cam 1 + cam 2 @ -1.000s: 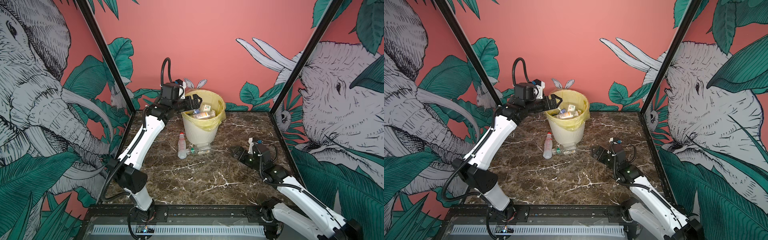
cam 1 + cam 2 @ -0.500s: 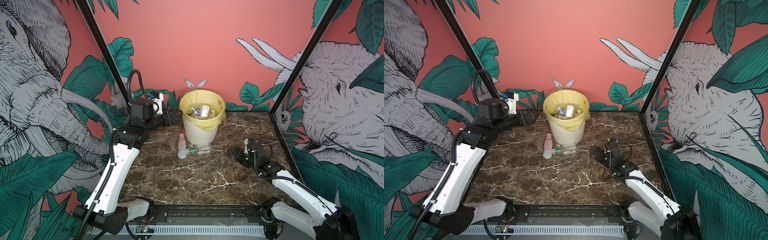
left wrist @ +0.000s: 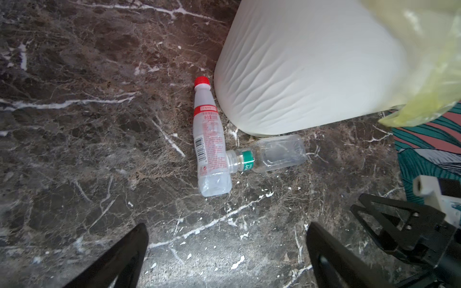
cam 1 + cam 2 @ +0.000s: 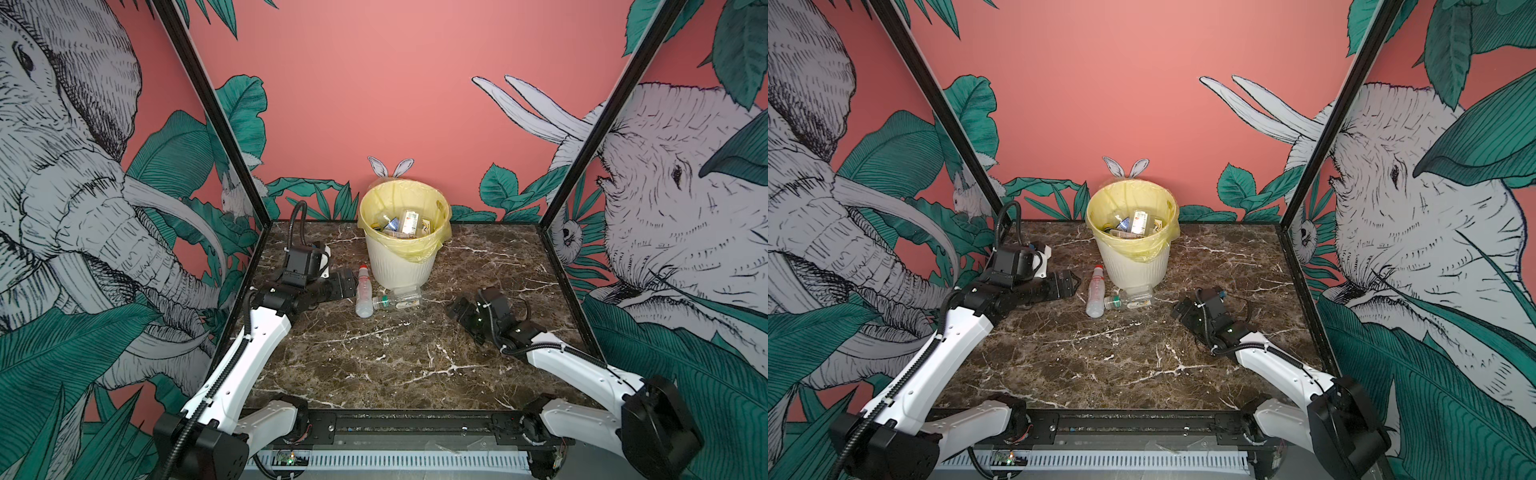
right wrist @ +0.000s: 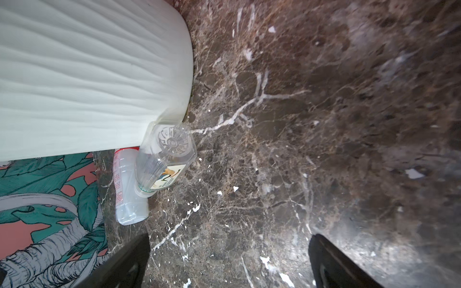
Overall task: Throw the plastic bottles in the bin
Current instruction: Throw the plastic bottle into the trash bin, then pick up the plastic bottle from the center of the table.
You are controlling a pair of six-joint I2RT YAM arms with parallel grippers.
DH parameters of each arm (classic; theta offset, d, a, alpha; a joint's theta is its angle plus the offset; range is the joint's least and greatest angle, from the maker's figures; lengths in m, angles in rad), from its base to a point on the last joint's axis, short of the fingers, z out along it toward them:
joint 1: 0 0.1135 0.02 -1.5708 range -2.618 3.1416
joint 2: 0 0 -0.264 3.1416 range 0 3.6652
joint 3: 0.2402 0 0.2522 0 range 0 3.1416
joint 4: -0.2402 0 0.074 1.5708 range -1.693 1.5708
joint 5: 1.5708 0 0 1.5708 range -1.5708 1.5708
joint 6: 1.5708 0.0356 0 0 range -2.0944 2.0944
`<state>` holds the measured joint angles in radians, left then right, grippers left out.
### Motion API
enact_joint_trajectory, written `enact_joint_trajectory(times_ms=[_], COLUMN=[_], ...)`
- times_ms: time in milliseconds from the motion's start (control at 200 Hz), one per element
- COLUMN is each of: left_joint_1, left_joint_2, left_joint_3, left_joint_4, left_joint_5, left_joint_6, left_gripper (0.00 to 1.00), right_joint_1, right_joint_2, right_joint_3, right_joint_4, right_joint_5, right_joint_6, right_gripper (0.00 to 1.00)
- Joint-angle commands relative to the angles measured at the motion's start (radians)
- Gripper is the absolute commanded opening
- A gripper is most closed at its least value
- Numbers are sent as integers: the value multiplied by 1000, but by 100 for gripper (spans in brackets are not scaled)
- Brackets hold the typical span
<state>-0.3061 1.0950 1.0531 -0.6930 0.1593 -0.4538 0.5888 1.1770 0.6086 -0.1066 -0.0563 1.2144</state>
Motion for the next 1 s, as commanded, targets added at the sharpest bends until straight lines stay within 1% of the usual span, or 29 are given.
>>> enact_joint_trajectory(times_ms=[0,160,260,335,520,535,620,830,995], left_joint_1=[9,10,10,10,10,11,10,10,10], left_joint_2=[-40,-83,-129,-149,-171,-171,-176,-180,-198], left_joint_3=[-64,-148,-250,-291,-325,-327,-344,-384,-406], left_joint_4=[12,43,144,167,127,123,109,101,108], left_joint_5=[-30,-24,30,34,15,16,18,7,-15], left_joint_6=[-19,-51,-115,-141,-115,-113,-102,-102,-99], left_gripper=[99,99,99,99,99,99,99,99,99], right_joint_1=[35,60,78,90,118,121,141,187,208], right_joint_2=[32,75,97,114,131,134,155,221,261], right_joint_3=[42,45,63,87,92,94,105,102,136], right_joint_4=[50,95,119,98,111,111,119,227,243], right_joint_5=[57,75,80,88,132,134,146,181,227], right_joint_6=[84,154,153,148,157,178,192,292,315], right_gripper=[99,99,99,99,99,99,99,99,99])
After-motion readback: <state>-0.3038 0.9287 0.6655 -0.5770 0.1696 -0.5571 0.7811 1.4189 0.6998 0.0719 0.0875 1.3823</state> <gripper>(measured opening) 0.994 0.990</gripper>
